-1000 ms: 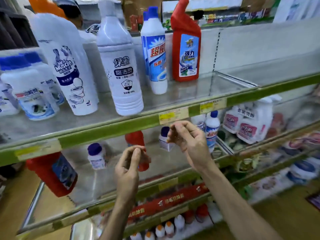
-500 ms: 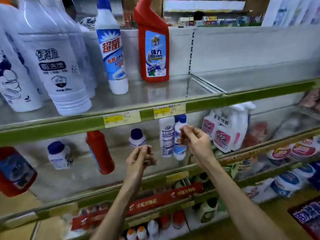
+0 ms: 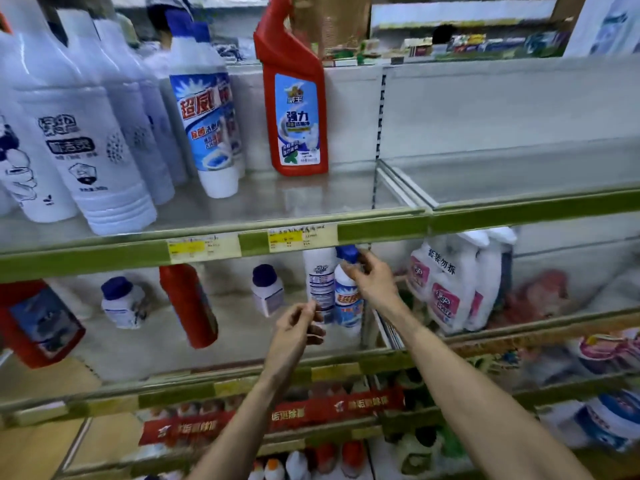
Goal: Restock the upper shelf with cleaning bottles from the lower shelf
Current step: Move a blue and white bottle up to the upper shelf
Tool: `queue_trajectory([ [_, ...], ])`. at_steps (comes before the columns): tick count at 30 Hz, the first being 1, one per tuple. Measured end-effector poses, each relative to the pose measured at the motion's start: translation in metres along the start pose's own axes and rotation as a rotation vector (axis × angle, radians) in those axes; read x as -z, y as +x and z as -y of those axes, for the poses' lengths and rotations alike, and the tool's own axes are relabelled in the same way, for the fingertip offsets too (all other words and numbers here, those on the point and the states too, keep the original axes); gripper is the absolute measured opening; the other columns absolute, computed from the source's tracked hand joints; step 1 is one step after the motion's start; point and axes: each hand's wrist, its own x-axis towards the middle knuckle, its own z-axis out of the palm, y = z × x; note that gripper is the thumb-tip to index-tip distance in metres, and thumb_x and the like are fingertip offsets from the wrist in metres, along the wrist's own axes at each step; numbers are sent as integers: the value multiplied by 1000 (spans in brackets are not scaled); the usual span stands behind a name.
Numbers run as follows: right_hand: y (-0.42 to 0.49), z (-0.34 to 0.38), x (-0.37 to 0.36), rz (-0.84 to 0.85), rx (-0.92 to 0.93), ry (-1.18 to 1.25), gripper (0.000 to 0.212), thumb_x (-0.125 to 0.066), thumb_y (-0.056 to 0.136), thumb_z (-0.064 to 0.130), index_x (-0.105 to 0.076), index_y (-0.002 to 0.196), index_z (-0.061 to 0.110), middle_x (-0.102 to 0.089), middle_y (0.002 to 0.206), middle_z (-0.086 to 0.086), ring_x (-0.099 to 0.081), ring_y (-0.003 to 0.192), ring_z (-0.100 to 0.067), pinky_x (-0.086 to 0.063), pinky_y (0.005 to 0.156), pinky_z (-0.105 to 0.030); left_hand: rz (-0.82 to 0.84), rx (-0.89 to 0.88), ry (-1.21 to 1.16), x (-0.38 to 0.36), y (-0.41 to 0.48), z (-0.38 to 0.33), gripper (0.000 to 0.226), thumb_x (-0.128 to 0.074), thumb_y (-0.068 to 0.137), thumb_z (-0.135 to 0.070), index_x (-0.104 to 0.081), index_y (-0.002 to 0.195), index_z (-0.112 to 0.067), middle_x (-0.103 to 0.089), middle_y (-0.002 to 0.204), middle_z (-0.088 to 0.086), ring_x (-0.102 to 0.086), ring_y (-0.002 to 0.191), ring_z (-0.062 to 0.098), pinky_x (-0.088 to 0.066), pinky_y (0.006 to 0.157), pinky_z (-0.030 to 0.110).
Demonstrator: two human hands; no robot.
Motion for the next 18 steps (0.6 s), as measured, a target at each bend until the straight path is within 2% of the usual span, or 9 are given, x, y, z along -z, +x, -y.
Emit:
queue_trajectory([
  [3,-10,2,4,-46,22,-17,40,-69,92,34,-60,129,22,-66,129,-6,-60,119,-21,-51,102,-49,-17,-12,101,-1,1,0,28,-50,101,-33,-64,106,-9,-67,99,9,-64,84,20,-56,77,33],
  [5,-19,6,10,-103,9,39,44,-70,91,36,-59,130,19,-66,125,-8,-63,114,-23,-55,91,-39,-14,-27,148,1,1,-1,27,-49,101,-36,-63,108,-14,-67,106,6,-63,91,19,-54,79,30],
  [6,-22,9,12,-128,12,73,42,-69,91,37,-60,128,19,-67,121,-7,-65,110,-23,-56,86,-35,11,-30,174,2,-2,-2,28,-48,101,-39,-62,111,-17,-66,108,2,-63,96,17,-53,80,28],
  [8,-27,15,17,-157,-7,149,37,-68,91,43,-63,120,21,-69,116,-5,-67,106,-23,-56,86,-37,64,-9,226,3,-6,0,37,-43,98,-50,-59,117,-23,-63,113,-8,-60,104,9,-50,86,28],
  [11,-32,26,15,-186,-64,264,31,-66,92,44,-66,104,16,-74,103,-3,-70,96,-20,-57,87,-40,178,58,214,6,-13,2,57,-33,93,-62,-60,124,-23,-68,121,1,-66,107,15,-54,95,38],
  [13,-37,32,9,-232,-115,287,30,-68,90,44,-67,97,14,-76,95,-2,-72,91,-21,-57,85,-40,252,123,102,4,-22,1,60,-28,100,-57,-64,121,-14,-75,110,9,-73,95,19,-59,82,34],
  [15,-44,36,1,-254,-132,310,31,-70,89,44,-68,97,15,-76,93,-1,-72,91,-20,-58,83,-37,278,173,25,-1,-28,0,59,-30,100,-54,-66,111,-8,-77,89,10,-73,74,17,-58,65,28],
  [17,-49,36,-7,-252,-125,331,30,-71,87,45,-69,97,16,-77,93,-1,-73,89,-20,-59,78,-34,237,211,-47,-4,-33,2,57,-46,88,-62,-67,100,-10,-76,77,6,-71,65,13,-56,61,26],
  [18,-52,35,-10,-242,-132,339,30,-71,88,44,-69,98,16,-77,92,-1,-73,88,-20,-58,75,-32,199,261,-105,-4,-34,4,60,-57,79,-68,-66,97,-11,-75,77,5,-70,66,13,-57,63,27],
])
